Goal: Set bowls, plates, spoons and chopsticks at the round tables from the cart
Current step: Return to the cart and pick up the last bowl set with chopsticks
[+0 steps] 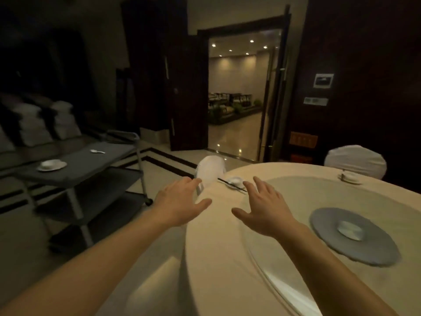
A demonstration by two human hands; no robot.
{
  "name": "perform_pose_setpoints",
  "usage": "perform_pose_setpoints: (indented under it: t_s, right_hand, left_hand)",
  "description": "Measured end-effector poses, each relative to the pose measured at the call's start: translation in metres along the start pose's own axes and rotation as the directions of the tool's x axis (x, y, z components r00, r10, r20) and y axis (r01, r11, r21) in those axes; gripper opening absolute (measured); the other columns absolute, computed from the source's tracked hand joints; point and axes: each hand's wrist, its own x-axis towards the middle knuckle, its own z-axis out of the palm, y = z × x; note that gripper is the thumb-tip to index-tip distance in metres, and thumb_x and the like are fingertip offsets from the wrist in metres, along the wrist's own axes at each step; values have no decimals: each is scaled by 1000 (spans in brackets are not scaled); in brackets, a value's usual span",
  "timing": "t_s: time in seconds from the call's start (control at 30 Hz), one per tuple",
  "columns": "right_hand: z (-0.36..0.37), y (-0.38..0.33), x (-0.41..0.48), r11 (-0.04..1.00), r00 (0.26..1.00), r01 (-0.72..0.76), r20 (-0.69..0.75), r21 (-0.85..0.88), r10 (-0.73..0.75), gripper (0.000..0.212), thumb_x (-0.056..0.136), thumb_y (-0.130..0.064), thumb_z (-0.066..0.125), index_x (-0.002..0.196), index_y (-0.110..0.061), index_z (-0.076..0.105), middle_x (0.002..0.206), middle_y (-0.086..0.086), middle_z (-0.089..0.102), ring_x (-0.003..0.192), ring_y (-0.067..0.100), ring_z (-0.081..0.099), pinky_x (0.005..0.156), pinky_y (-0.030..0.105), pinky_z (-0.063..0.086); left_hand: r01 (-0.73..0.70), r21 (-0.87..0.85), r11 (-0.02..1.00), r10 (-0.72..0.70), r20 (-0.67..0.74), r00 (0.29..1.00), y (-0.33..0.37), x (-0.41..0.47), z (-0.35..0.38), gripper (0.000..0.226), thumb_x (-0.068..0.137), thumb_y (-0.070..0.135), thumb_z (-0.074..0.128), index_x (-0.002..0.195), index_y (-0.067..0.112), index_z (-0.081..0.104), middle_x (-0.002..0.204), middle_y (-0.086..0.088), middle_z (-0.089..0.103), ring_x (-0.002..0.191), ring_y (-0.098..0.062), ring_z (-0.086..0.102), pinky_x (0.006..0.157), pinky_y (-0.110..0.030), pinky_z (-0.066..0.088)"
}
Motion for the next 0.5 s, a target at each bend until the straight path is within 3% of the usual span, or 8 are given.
perform_pose_setpoints:
  t_s: [0.23, 0.5]
  right_hand:
    - [4, -186, 102, 956, 957, 290, -14, 49, -290, 91, 86, -76, 47, 158, -33, 11, 169, 5, 7, 154, 30, 6, 122, 51, 11]
    - [26, -403, 209, 857, 858, 511, -107, 68, -503, 82, 90, -72, 45, 157, -32, 20, 167, 4, 16, 152, 29, 14, 121, 48, 18]
  left_hand:
    - [254, 80, 964, -247, -90, 965, -191, -12, -77, 83, 82, 79, 45, 151, 36, 31, 154, 4, 37, 139, -21, 39, 111, -45, 34]
    - [520, 104, 848, -487, -236, 841, -409, -24, -134, 80, 85, 77, 40, 152, 36, 31, 158, 2, 35, 142, -22, 36, 113, -44, 33]
